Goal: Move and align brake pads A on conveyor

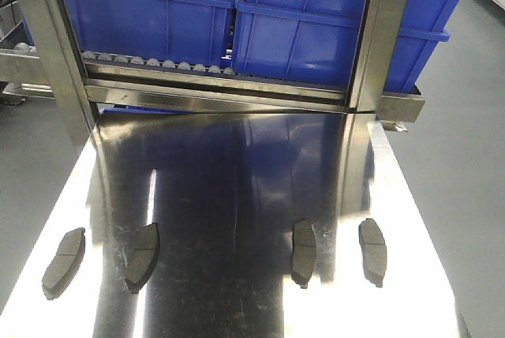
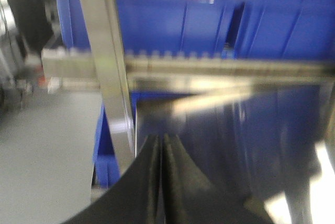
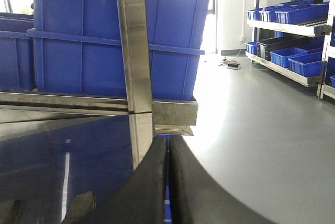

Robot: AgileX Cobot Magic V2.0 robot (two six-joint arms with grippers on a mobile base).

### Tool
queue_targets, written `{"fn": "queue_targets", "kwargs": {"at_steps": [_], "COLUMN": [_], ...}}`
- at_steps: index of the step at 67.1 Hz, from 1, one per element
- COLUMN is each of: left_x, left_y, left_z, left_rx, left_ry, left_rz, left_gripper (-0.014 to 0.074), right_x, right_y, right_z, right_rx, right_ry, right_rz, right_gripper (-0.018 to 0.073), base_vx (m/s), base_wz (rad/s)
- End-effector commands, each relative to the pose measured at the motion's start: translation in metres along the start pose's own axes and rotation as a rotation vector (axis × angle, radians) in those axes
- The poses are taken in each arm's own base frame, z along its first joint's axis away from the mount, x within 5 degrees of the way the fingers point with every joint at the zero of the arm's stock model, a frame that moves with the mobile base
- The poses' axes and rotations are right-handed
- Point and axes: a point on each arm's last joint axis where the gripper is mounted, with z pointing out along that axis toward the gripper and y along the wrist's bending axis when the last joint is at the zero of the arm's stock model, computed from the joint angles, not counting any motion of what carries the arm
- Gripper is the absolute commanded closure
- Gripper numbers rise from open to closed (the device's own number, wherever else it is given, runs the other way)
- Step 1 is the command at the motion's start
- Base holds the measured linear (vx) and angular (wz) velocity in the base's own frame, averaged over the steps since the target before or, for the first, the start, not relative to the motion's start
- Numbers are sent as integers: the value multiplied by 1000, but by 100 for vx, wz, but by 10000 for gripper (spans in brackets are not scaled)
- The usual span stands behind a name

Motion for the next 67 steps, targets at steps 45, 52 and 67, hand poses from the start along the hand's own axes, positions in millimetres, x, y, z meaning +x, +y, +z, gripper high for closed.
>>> {"fn": "queue_targets", "kwargs": {"at_steps": [45,52,67], "left_x": [-4,-3,-4], "left_y": [-8,-8,-6], "left_z": [52,52,52], "left_rx": [40,41,29], "left_ry": [551,562,553], "left_rz": [-167,-158,-129], "left_gripper": [603,603,573], "right_x": [-3,-3,-3], "right_y": [1,1,1], "right_z": [0,0,0], "right_rx": [-6,-6,-6], "right_ry": [-67,-67,-67], "right_rz": [-17,-17,-17], "right_gripper": [571,571,571], "base_vx": [0,0,0], "base_wz": [0,0,0]}}
